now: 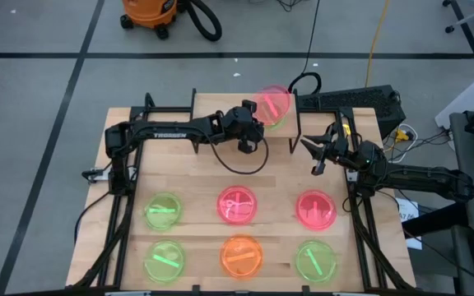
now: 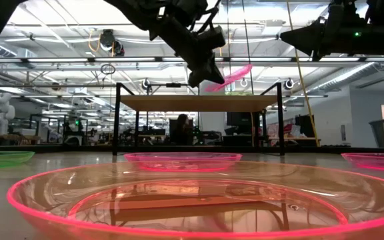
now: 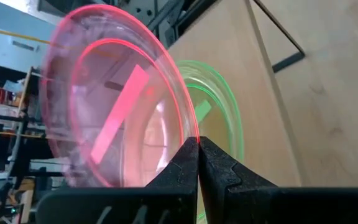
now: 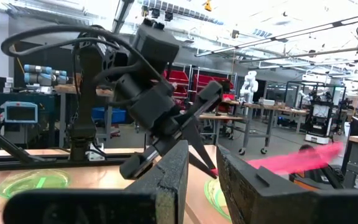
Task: Place and stack plates onto a shelf
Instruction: Stack the pink plate on top of the green plate on the shelf, then stack the pink plate on top of the pink plate on the shelf
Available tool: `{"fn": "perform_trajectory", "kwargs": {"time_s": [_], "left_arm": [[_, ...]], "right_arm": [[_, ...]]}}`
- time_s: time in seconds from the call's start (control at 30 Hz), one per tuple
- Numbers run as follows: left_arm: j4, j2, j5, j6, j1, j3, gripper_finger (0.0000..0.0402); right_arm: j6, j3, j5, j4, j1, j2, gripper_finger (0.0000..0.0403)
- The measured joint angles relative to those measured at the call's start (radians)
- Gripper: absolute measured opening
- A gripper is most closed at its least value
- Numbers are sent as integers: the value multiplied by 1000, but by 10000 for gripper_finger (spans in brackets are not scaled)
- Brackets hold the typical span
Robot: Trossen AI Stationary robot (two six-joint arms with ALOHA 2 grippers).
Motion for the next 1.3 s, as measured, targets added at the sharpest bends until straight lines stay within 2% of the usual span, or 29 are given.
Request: {"fn": "perform_trajectory", "kwargs": {"time_s": [0.43, 0.67, 1.03, 1.2, 1.3], "left_arm": [[-26, 1, -8, -17, -1, 0, 61], [-23, 1, -167, 4, 0, 0, 65], [-22, 1, -158, -1, -11, 0, 65], [-37, -35, -253, -25, -24, -2, 65], [-80, -99, -266, -105, -37, -2, 65]], "right_arm": [[0, 0, 0, 0, 0, 0, 70], [0, 0, 0, 0, 0, 0, 70], [0, 0, 0, 0, 0, 0, 70], [0, 0, 0, 0, 0, 0, 70], [0, 0, 0, 0, 0, 0, 70]]}}
